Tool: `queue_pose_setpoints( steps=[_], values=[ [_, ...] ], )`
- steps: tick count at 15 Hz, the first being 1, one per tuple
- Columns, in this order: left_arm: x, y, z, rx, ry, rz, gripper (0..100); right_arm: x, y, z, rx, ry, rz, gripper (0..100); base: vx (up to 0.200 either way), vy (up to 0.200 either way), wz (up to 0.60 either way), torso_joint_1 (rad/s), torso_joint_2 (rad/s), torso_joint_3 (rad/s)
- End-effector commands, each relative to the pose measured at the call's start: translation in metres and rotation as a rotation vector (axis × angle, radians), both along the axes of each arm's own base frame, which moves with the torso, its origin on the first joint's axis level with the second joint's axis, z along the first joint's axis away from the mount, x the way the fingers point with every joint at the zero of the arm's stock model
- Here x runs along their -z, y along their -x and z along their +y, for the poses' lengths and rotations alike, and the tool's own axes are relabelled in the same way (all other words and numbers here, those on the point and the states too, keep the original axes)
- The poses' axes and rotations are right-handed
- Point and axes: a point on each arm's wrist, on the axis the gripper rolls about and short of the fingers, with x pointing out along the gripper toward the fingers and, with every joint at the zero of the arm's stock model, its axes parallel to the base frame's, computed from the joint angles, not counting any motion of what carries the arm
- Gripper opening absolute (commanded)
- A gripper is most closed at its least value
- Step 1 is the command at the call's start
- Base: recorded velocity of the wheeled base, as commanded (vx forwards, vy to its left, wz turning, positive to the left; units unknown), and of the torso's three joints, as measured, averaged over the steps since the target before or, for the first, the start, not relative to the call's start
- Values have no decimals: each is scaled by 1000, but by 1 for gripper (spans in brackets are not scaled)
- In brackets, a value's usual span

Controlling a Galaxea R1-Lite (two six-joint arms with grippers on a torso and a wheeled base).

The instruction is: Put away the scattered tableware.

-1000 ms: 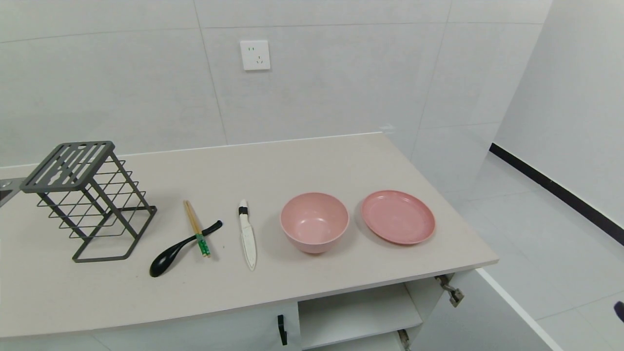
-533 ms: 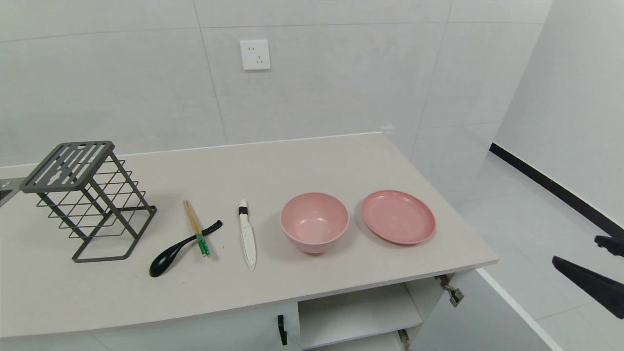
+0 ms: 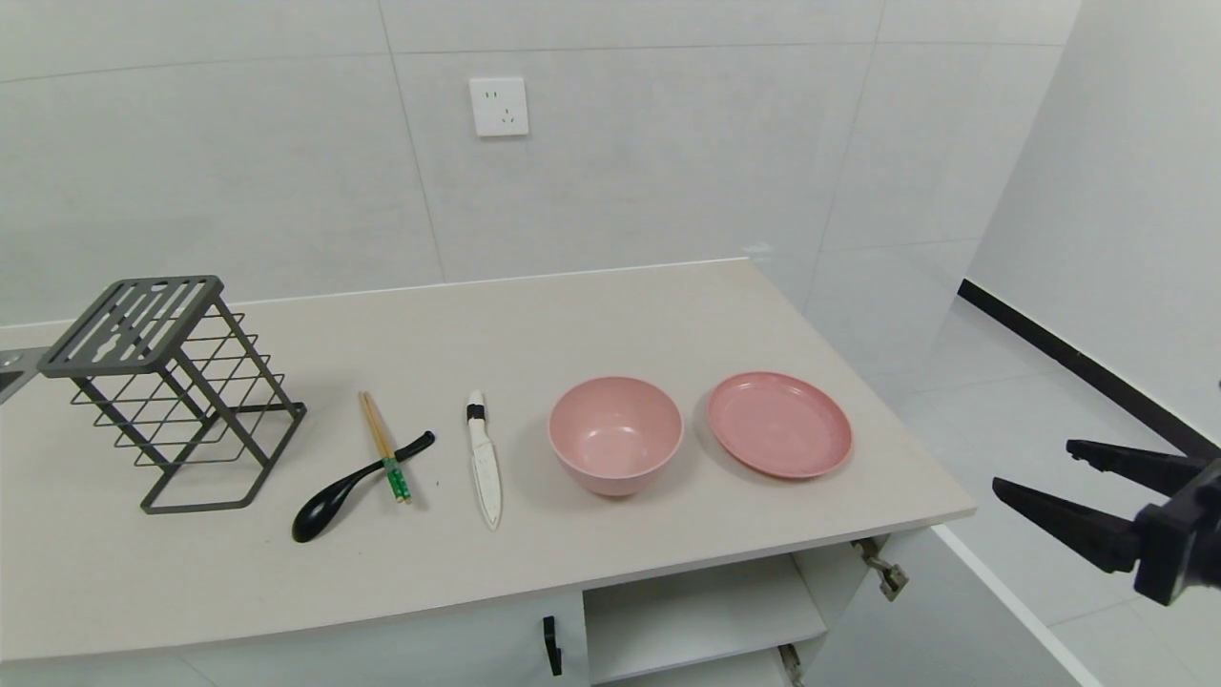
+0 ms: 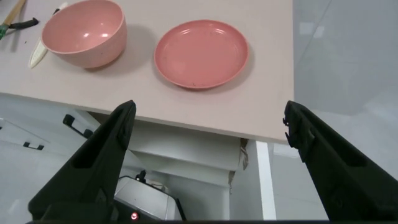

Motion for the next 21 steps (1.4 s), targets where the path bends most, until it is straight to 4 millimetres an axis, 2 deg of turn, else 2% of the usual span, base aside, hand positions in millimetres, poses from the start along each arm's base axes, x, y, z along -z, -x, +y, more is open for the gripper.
queue_pose_setpoints(
  steps=[1, 8, 12, 16, 17, 19, 20, 21],
  values=[
    [0, 0, 0, 0, 1, 1, 100, 5, -13, 4, -19, 3, 44, 100, 0, 0, 0, 0, 0, 0],
    [0, 0, 0, 0, 1, 1, 100, 17, -40, 10, -41, 11, 115, 100, 0, 0, 0, 0, 0, 0],
    [0, 0, 0, 0, 1, 1, 100, 40, -67, 15, -46, 7, 129, 100, 0, 0, 0, 0, 0, 0],
    [0, 0, 0, 0, 2, 1, 100, 61, -88, 16, -2, 18, 170, 100, 0, 0, 0, 0, 0, 0],
    [0, 0, 0, 0, 2, 1, 100, 61, -88, 16, -2, 18, 170, 100, 0, 0, 0, 0, 0, 0],
    [0, 0, 0, 0, 1, -1, 100, 72, -108, 18, 34, 35, 156, 100, 0, 0, 0, 0, 0, 0],
    [0, 0, 0, 2, 1, -2, 100, 73, -112, 20, 39, 37, 154, 100, 0, 0, 0, 0, 0, 0],
    [0, 0, 0, 0, 2, -2, 100, 69, -124, 28, 49, -1, 142, 100, 0, 0, 0, 0, 0, 0]
  ],
)
